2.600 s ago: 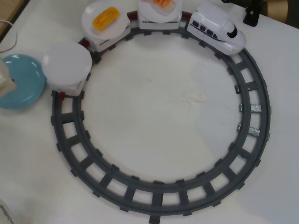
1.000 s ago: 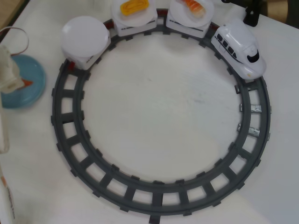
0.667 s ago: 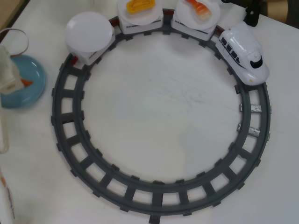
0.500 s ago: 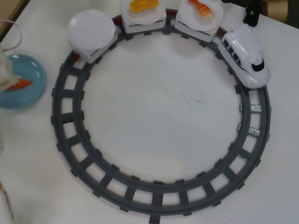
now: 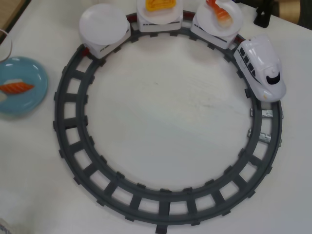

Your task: Pick up the sushi from the Shinkansen and put it on the blue dish

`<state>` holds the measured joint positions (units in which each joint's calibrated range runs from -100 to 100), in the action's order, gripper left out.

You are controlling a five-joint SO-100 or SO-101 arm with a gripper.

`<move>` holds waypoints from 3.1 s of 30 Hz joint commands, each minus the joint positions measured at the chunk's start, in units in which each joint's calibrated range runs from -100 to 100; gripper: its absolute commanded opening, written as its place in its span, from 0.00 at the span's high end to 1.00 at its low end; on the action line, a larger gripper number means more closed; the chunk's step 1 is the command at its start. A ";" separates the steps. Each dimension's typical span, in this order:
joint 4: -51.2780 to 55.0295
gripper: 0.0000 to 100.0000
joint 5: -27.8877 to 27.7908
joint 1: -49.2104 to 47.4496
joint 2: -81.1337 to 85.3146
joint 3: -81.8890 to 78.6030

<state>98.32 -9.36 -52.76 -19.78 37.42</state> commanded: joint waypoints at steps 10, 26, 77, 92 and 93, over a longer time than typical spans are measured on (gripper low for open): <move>0.92 0.78 2.15 -0.23 25.13 -21.10; 0.07 0.97 6.28 -0.32 47.61 -47.70; -31.10 0.97 5.75 -2.96 109.33 -121.64; -31.10 0.97 5.81 -4.46 109.91 -124.89; -31.10 0.97 5.81 -4.37 109.91 -124.89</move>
<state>68.07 -3.52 -56.60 89.88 -87.65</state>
